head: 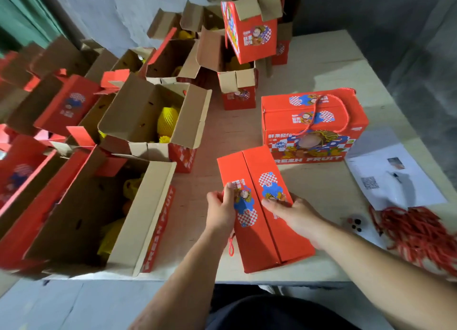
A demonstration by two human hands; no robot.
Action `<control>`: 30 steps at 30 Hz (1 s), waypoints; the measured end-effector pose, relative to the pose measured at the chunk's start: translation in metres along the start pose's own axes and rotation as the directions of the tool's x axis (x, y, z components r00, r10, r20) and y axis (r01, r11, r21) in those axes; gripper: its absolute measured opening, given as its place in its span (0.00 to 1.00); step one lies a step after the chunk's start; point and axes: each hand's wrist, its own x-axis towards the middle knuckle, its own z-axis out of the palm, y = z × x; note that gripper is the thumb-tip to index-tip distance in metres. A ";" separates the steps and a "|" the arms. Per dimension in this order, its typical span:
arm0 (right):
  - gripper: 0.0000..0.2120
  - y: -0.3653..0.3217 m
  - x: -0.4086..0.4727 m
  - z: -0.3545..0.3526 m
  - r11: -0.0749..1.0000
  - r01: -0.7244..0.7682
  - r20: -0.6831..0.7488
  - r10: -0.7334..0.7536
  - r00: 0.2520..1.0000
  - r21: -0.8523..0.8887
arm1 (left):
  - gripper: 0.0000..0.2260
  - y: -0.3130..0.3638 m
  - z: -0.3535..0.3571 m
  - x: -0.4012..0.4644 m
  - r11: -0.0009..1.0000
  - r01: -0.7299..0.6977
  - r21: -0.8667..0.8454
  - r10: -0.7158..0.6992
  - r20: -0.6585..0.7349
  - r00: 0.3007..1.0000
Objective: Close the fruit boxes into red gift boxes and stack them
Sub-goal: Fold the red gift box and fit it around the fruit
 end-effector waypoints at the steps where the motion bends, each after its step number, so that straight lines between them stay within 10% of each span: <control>1: 0.22 0.000 -0.001 0.001 0.999 0.038 -0.026 -0.037 0.999 0.037 | 0.25 0.004 -0.002 0.000 0.997 -0.022 0.073 0.023 -0.014 1.000; 9: 0.10 -0.030 -0.021 0.003 0.905 0.387 -0.372 -0.302 0.878 0.179 | 0.15 0.052 -0.017 -0.042 0.965 -0.204 -0.165 0.214 0.049 0.976; 16: 0.14 -0.096 -0.052 0.029 0.851 0.450 0.070 -0.484 0.872 0.271 | 0.16 0.106 -0.017 -0.087 0.821 -0.571 -0.019 0.536 0.372 0.758; 23: 0.10 -0.108 -0.045 0.026 0.805 0.140 0.112 -0.247 0.963 0.576 | 0.15 0.086 -0.030 -0.061 0.886 -0.465 -0.008 0.464 0.082 0.882; 30: 0.31 -0.086 -0.036 0.012 0.790 0.078 0.111 -0.182 0.977 0.608 | 0.51 0.034 -0.020 -0.048 0.911 -0.363 0.194 0.303 0.281 0.911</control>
